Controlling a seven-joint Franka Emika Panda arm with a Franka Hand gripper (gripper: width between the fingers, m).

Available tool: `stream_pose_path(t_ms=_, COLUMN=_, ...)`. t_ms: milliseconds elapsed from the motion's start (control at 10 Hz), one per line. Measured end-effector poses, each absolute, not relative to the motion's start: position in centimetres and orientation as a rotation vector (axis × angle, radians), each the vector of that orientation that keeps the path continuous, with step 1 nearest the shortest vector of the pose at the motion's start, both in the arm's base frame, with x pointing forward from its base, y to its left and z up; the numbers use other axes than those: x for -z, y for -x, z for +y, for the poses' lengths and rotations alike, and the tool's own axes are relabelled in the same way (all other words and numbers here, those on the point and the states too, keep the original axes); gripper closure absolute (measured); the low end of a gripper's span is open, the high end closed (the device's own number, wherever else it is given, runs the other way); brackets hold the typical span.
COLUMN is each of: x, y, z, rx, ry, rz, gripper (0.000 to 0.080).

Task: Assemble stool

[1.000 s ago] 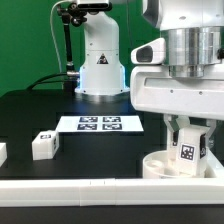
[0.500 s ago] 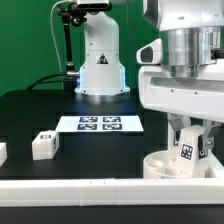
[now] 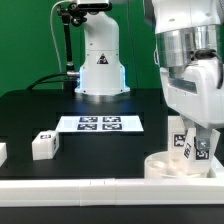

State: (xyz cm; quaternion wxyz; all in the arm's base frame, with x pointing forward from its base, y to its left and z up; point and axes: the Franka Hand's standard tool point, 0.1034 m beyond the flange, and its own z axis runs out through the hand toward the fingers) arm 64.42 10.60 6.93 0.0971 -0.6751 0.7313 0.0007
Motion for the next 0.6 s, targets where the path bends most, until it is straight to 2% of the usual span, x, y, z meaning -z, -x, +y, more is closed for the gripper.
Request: stream_pose_path(t_ms=600, x=-6.78, y=-64.25, z=11.06, rx=-0.119, ry=1.416, rz=2.550, gripper=0.0459)
